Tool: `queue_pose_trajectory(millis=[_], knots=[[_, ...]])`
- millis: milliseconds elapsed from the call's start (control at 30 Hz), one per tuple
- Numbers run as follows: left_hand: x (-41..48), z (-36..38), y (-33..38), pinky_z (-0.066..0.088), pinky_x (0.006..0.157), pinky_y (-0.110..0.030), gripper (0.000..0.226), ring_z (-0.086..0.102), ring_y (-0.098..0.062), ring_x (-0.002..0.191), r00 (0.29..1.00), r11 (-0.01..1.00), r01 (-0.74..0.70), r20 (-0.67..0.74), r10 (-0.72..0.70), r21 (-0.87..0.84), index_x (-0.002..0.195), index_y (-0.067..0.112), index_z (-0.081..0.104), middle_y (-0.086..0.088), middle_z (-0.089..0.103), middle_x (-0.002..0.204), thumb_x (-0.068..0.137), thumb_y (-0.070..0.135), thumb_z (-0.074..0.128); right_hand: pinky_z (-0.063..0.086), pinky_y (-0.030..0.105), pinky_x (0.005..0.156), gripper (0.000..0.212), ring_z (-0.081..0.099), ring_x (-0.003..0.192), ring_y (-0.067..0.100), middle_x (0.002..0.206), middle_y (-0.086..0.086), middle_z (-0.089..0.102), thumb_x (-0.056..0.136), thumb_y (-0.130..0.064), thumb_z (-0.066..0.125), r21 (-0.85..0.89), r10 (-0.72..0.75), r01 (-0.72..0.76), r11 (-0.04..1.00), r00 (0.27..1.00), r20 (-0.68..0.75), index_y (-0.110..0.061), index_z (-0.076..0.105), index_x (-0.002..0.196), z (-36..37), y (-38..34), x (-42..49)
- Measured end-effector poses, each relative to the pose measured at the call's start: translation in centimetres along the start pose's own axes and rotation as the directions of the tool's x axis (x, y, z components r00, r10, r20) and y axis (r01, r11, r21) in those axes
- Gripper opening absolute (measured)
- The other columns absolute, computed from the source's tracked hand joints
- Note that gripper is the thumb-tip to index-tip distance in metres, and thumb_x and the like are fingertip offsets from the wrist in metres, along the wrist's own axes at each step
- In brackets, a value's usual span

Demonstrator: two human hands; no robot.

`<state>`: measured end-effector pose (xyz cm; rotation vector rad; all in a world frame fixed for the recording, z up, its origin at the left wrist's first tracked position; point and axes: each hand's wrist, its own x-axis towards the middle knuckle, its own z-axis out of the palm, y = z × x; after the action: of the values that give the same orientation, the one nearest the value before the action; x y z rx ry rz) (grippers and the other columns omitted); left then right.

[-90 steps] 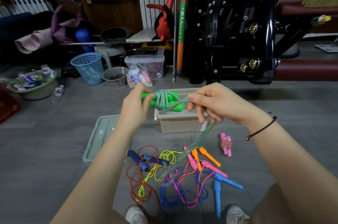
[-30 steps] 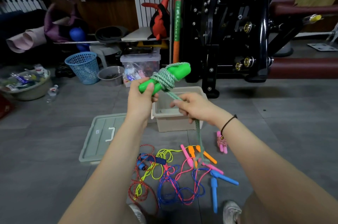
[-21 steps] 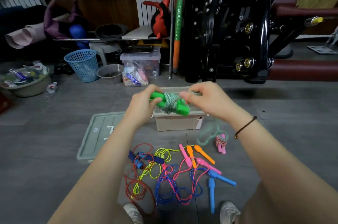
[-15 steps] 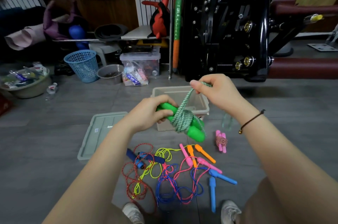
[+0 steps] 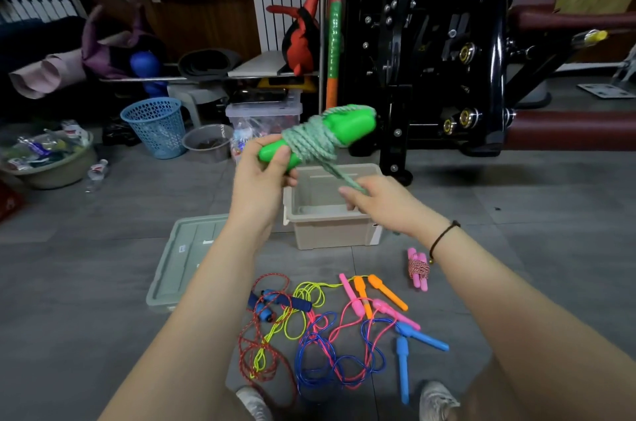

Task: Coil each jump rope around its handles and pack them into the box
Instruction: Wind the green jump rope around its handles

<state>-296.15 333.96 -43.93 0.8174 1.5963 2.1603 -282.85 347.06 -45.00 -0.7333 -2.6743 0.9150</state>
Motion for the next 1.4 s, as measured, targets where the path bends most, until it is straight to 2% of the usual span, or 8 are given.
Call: queue_pose_trajectory(millis=[267, 500, 633, 767, 900, 1033, 1167, 1400], knots=[[0.3, -1.7, -1.8, 0.046, 0.072, -0.027, 0.016, 0.066, -0.02, 0.078, 0.986, 0.671, -0.133, 0.029, 0.164, 0.73, 0.11, 0.018, 0.055, -0.007, 0.067, 0.093, 0.094, 0.019, 0.056, 0.044, 0.034, 0.06, 0.035, 0.05, 0.062, 0.018, 0.059, -0.004, 0.047, 0.096, -0.042, 0.046, -0.267, -0.252, 0.274, 0.924, 0.961, 0.116, -0.015, 0.059, 0.077, 0.4, -4.0, -2.8], [-0.4, -1.9, -2.1, 0.035, 0.072, -0.024, 0.016, 0.055, -0.018, 0.082, 0.938, 0.507, -0.325, 0.34, 0.067, 0.798, 0.108, 0.019, 0.059, 0.001, 0.061, 0.095, 0.092, 0.016, 0.059, 0.05, 0.04, 0.06, 0.045, 0.056, 0.056, 0.015, 0.058, 0.002, 0.063, 0.08, -0.062, 0.05, -0.256, -0.261, 0.21, 0.944, 0.948, -0.185, -0.023, 0.065, 0.065, -3.1, -2.5, -2.6], [-0.5, -2.9, -1.4, 0.045, 0.063, -0.023, 0.013, 0.059, -0.005, 0.061, 0.847, 0.608, -0.32, 0.507, -0.161, 0.726, 0.1, 0.024, 0.059, 0.007, 0.06, 0.074, 0.091, 0.015, 0.06, 0.05, 0.033, 0.061, 0.031, 0.059, 0.065, 0.009, 0.065, -0.006, 0.068, 0.067, -0.063, 0.065, -0.09, -0.124, 0.102, 0.991, 0.95, -0.286, -0.033, 0.073, 0.071, -5.0, -0.4, -2.3], [-0.5, -3.8, -0.2, 0.045, 0.052, -0.023, 0.014, 0.055, -0.011, 0.059, 0.724, 0.898, 0.003, 0.618, -0.306, 0.441, 0.103, 0.011, 0.059, -0.006, 0.057, 0.073, 0.089, 0.009, 0.06, 0.04, 0.018, 0.053, 0.012, 0.047, 0.051, 0.002, 0.051, -0.01, 0.06, 0.074, -0.035, 0.076, 0.158, -0.018, 0.055, 0.986, 0.974, -0.225, -0.032, 0.07, 0.065, -5.6, 1.8, -1.9], [-0.7, -4.5, -0.5, 0.043, 0.047, -0.019, 0.045, 0.052, -0.014, 0.055, 0.65, 0.959, 0.274, 0.721, -0.24, 0.073, 0.104, 0.007, 0.058, -0.007, 0.057, 0.07, 0.073, 0.032, 0.079, 0.048, 0.018, 0.051, 0.016, 0.052, 0.047, 0.005, 0.056, 0.002, 0.057, 0.085, -0.012, 0.066, 0.484, 0.061, -0.011, 0.875, 0.994, -0.089, -0.019, 0.07, 0.071, -3.4, 2.1, -1.5], [-0.6, -3.1, -1.3, 0.042, 0.047, -0.018, 0.057, 0.051, -0.013, 0.053, 0.849, 0.938, 0.283, 0.508, -0.148, -0.2, 0.107, 0.008, 0.054, -0.005, 0.057, 0.07, 0.065, 0.034, 0.084, 0.056, 0.024, 0.055, 0.022, 0.052, 0.05, 0.01, 0.068, 0.008, 0.055, 0.094, -0.001, 0.05, 0.781, 0.133, -0.063, 0.621, 0.991, -0.025, -0.009, 0.062, 0.078, 0.0, 0.3, -0.9], [0.1, -2.1, -1.4, 0.047, 0.051, -0.016, 0.017, 0.054, -0.01, 0.053, 0.971, 0.899, 0.233, 0.133, -0.197, -0.372, 0.109, 0.011, 0.052, -0.006, 0.058, 0.082, 0.093, 0.014, 0.053, 0.059, 0.029, 0.064, 0.015, 0.057, 0.056, 0.009, 0.082, 0.008, 0.064, 0.096, -0.006, 0.048, 0.871, 0.151, -0.07, 0.486, 0.989, -0.005, -0.005, 0.062, 0.092, 2.9, -1.2, -0.4], [-0.3, -0.3, -2.3, 0.05, 0.051, -0.017, 0.012, 0.056, -0.009, 0.05, 0.93, 0.907, 0.15, -0.255, -0.265, -0.394, 0.109, 0.007, 0.051, -0.01, 0.056, 0.086, 0.098, 0.007, 0.046, 0.058, 0.029, 0.063, 0.018, 0.068, 0.059, 0.015, 0.06, 0.001, 0.066, 0.084, -0.02, 0.069, 0.611, 0.271, 0.031, 0.791, 0.878, -0.396, -0.02, 0.066, 0.067, 5.6, -4.2, -0.6]])
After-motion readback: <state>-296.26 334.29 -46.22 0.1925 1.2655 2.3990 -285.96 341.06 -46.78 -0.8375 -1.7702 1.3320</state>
